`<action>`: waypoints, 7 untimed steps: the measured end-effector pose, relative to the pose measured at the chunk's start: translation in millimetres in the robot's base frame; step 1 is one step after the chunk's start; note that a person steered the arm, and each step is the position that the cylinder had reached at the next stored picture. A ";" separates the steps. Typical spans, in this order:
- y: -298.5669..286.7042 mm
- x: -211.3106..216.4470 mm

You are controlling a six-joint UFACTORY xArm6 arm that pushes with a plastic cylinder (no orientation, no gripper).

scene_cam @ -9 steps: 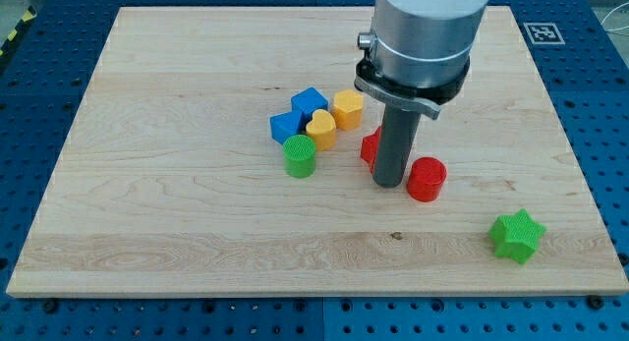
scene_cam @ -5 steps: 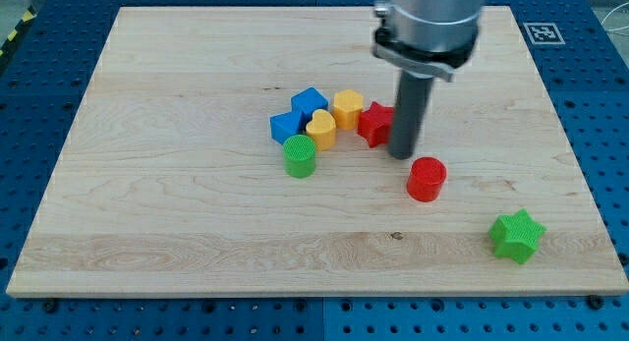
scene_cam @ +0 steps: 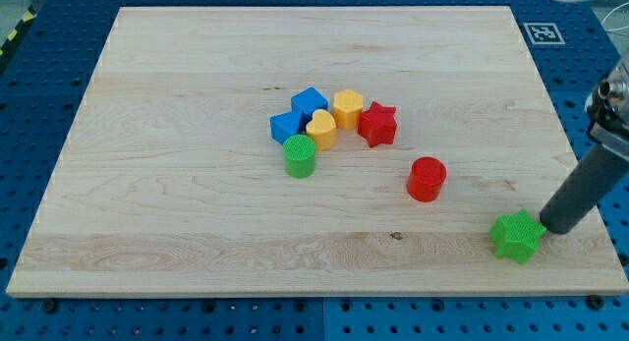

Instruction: Push the green star towards green circle

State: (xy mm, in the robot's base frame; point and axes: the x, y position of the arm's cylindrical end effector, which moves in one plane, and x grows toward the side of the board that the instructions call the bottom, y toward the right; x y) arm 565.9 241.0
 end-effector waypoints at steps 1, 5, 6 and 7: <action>-13.2 12.1; -50.9 51.3; -55.9 41.9; -76.3 30.7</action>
State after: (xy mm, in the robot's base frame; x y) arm 596.6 164.7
